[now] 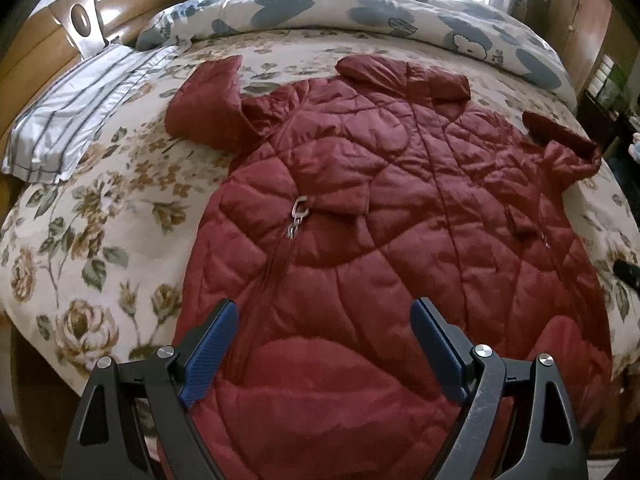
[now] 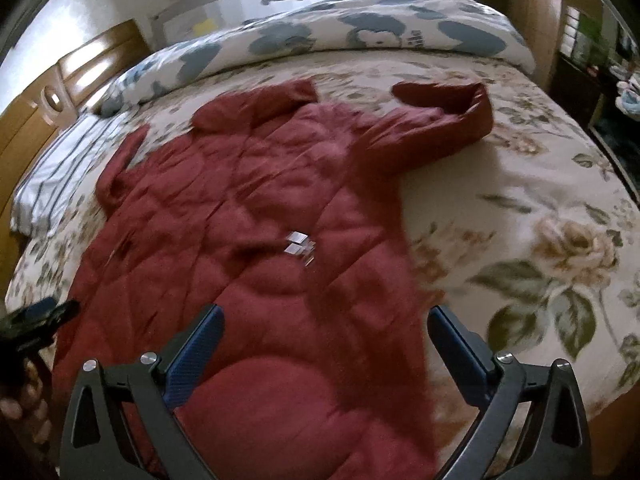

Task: Fold large clothes
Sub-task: 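Grasp the jacket side and sleeve with the right gripper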

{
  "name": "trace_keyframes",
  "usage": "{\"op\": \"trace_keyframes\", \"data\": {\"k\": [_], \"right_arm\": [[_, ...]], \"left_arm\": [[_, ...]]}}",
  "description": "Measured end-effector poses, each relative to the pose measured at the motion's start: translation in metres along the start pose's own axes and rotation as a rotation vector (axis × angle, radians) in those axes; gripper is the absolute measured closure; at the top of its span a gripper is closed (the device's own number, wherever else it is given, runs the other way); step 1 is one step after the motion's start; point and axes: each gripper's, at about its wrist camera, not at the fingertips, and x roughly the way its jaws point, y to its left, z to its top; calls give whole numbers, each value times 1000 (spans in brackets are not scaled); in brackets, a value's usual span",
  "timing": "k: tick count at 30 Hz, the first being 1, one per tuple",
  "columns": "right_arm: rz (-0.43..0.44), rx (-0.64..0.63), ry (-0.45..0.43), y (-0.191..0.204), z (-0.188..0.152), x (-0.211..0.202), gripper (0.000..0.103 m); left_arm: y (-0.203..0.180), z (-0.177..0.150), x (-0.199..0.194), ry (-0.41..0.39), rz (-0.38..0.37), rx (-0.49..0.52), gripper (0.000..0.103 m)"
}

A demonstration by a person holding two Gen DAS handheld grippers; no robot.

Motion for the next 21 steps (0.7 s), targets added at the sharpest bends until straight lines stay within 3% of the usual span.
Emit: {"op": "trace_keyframes", "data": {"k": [10, 21], "right_arm": [[-104, 63, 1, -69, 88, 50, 2], [-271, -4, 10, -111, 172, 134, 11]], "left_arm": [[-5, 40, 24, 21, -38, -12, 15], [-16, 72, 60, 77, -47, -21, 15]]}}
